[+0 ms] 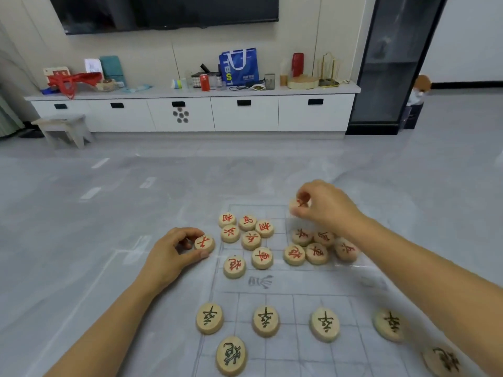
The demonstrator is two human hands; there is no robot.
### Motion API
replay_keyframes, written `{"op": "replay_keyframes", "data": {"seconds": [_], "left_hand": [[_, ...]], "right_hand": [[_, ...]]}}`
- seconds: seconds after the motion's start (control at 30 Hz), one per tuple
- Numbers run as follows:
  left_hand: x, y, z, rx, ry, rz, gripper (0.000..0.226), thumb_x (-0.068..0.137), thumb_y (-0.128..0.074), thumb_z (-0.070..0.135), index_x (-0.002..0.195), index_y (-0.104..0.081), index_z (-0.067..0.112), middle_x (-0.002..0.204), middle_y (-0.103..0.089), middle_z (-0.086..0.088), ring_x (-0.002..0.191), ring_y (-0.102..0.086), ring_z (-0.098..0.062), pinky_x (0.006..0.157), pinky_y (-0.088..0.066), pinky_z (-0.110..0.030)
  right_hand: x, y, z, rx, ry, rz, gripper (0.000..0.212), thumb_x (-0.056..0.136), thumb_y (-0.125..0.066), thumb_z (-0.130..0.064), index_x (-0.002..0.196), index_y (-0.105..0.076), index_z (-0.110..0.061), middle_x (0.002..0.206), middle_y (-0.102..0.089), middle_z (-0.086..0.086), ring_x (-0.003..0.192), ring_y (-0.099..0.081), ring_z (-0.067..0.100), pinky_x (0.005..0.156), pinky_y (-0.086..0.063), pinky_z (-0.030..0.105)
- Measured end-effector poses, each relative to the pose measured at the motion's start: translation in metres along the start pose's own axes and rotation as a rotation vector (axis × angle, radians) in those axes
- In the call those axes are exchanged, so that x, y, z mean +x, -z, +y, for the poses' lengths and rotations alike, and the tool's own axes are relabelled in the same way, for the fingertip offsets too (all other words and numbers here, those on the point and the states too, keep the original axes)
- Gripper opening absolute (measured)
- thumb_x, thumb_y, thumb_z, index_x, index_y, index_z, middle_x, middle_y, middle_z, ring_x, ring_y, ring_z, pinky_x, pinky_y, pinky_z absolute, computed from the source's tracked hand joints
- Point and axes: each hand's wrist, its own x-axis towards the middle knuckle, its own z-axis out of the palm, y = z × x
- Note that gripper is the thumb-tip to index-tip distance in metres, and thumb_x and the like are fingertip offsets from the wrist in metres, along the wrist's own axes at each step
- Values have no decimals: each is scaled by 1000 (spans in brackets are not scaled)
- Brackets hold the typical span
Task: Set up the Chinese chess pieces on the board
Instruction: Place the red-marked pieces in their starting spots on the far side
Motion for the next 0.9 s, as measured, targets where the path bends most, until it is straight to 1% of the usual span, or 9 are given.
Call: {"op": "replay_keyframes", "data": {"seconds": [0.13, 0.3, 0.37, 0.47, 0.53, 0.63, 0.7, 0.8, 0.9], "left_hand": [[5, -3, 10, -34, 33, 49, 24, 73, -75, 17, 87, -62, 33, 92, -60, 9, 81, -54, -9, 67, -41, -11], [43, -21, 39, 44, -91, 114, 29, 74, -74, 16, 99, -61, 24, 98, -59, 6, 82, -53, -5, 68, -37, -9], [62, -38, 58, 143, -158, 47, 34, 76, -73, 16, 107, -61, 20, 102, -57, 6, 84, -53, -7, 68, -36, -6], [85, -69, 82, 218, -200, -68, 34, 79, -70, 18, 111, -61, 17, 104, -56, 6, 94, -53, -10, 82, -41, -13], [96, -88, 91, 253, -164, -133, 32, 80, -68, 19, 111, -60, 18, 107, -56, 3, 97, -52, -13, 90, -44, -27], [110, -103, 93, 268, -89, -191, 33, 79, -70, 20, 110, -60, 18, 111, -60, -1, 100, -55, -17, 94, -46, -34], [114, -107, 91, 262, -53, -220, 35, 78, -71, 20, 112, -60, 17, 113, -61, -2, 103, -56, -20, 95, -47, -35], [116, -110, 89, 207, -27, -239, 35, 78, -71, 16, 111, -60, 16, 111, -61, -4, 99, -56, -19, 88, -47, -29], [117, -113, 90, 179, -20, -231, 34, 77, -72, 16, 110, -60, 16, 105, -59, -3, 93, -54, -17, 82, -46, -27]], "right_hand": [[20, 8, 80, -38, -130, -48, 33, 82, -62, -26, 112, -57, -12, 117, -53, 8, 93, -51, 19, 78, -38, 27], [32, -4, 96, 151, -95, -131, 30, 85, -62, -22, 114, -58, -13, 120, -51, 9, 93, -49, 15, 82, -38, 23], [32, -8, 95, 256, -117, -141, 42, 81, -67, -15, 120, -53, -13, 123, -48, 9, 98, -49, 17, 86, -42, 26], [32, -17, 94, 228, -256, -46, 62, 71, -77, -30, 121, -46, -11, 116, -43, 5, 103, -49, 23, 87, -44, 32], [32, -21, 92, 196, -303, -22, 56, 69, -78, -37, 109, -49, -10, 107, -46, 4, 96, -51, 23, 76, -42, 31], [35, -25, 94, 248, -249, -18, 34, 74, -75, -29, 96, -53, -13, 103, -55, 5, 86, -52, 19, 70, -40, 28], [36, -26, 99, 324, -205, -17, 30, 77, -72, -19, 103, -59, -12, 110, -57, 7, 89, -54, 19, 74, -41, 26], [32, -24, 108, 407, -154, -56, 44, 80, -66, -8, 122, -55, -11, 121, -50, 8, 97, -53, 19, 83, -41, 24], [31, -26, 109, 394, -165, -66, 59, 78, -71, -17, 131, -44, -15, 121, -41, 5, 99, -47, 17, 88, -41, 26]]}}
